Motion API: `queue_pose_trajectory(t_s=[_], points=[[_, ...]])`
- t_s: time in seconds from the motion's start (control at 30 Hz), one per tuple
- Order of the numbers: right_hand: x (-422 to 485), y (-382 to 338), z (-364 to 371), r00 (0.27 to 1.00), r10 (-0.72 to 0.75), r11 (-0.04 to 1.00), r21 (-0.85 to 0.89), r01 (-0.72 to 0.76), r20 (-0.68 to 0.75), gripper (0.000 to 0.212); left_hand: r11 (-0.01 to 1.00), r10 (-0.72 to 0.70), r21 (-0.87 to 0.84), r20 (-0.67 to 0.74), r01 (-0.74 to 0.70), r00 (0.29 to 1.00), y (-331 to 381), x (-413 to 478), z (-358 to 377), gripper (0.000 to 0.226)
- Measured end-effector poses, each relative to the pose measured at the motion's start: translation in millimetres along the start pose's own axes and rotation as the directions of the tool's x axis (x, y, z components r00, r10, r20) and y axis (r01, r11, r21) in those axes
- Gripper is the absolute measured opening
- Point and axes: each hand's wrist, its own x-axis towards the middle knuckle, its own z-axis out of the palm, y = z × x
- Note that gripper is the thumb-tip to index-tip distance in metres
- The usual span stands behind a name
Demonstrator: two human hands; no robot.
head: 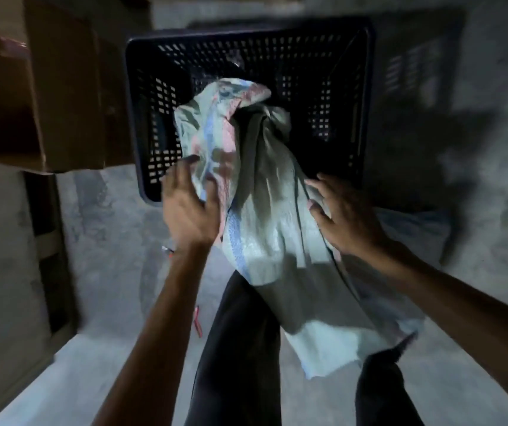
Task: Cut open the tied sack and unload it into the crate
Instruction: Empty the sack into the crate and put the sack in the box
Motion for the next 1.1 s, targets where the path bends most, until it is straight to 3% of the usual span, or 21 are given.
queue_pose_trajectory(t_s=[0.07, 0.13, 0.3, 0.37, 0.43, 0.5, 0.6, 0.7, 0.8, 0.87, 0.97, 1.1], points=[[-15.7, 1.8, 15.1, 0.990, -0.060, 0.986, -0.148, 0.079, 0.131, 0.053, 0.984, 0.101, 0.108, 0.331, -0.144, 0.938, 2.9, -24.3, 20.0, 0.048], [-18.1, 8.5, 35.4, 0.976, -0.095, 0.962, -0.233, 0.140, 0.194, 0.058, 0.973, 0.055, 0.165, 0.511, -0.160, 0.858, -2.9, -26.9, 48.6, 0.053], [10.9, 22.9, 81.5, 0.992, 0.083, 0.967, -0.247, -0.056, 0.099, 0.053, 0.896, -0.033, 0.322, 0.737, -0.307, 0.676, -12.8, 4.0, 121.2, 0.051], [24.2, 26.8, 81.8, 0.984, 0.116, 0.982, -0.161, -0.094, 0.132, 0.053, 0.938, -0.139, 0.309, 0.754, -0.160, 0.642, 1.1, 19.3, 131.6, 0.047], [23.3, 30.3, 70.0, 0.976, 0.133, 0.991, -0.039, -0.129, 0.170, 0.056, 0.955, -0.286, 0.268, 0.721, 0.127, 0.631, 16.2, 26.5, 129.7, 0.039], [1.9, 41.4, 49.3, 0.990, 0.134, 0.988, -0.089, -0.129, 0.052, 0.056, 0.937, -0.345, 0.189, 0.645, 0.295, 0.682, 42.3, 18.3, 114.5, 0.038], [-65.1, 61.4, 3.0, 0.994, 0.105, 0.980, -0.166, -0.109, -0.034, 0.054, 0.957, -0.288, 0.079, 0.396, 0.281, 0.872, 84.3, -35.7, 70.8, 0.041], [-160.7, 97.6, -35.0, 0.990, 0.140, 0.959, -0.252, -0.134, 0.008, 0.049, 0.943, -0.286, -0.041, 0.404, 0.329, 0.869, 122.7, -123.4, 29.7, 0.035], [-252.5, 136.1, -51.9, 0.959, 0.245, 0.917, -0.355, -0.181, 0.143, 0.050, 0.866, -0.384, -0.120, 0.462, 0.486, 0.799, 136.2, -221.4, 14.6, 0.029], [-308.6, 160.4, -54.4, 0.936, 0.308, 0.922, -0.297, -0.249, 0.172, 0.048, 0.800, -0.457, -0.139, 0.490, 0.584, 0.742, 134.4, -296.7, 17.4, 0.027], [-368.8, 193.7, -39.0, 0.917, 0.380, 0.904, -0.258, -0.340, 0.122, 0.046, 0.684, -0.549, -0.056, 0.618, 0.727, 0.563, 118.3, -398.3, 33.8, 0.032], [-361.4, 258.0, 17.3, 0.882, 0.431, 0.886, -0.277, -0.372, 0.192, 0.049, 0.624, -0.647, 0.207, 0.678, 0.754, 0.349, 70.2, -483.7, 103.5, 0.045]])
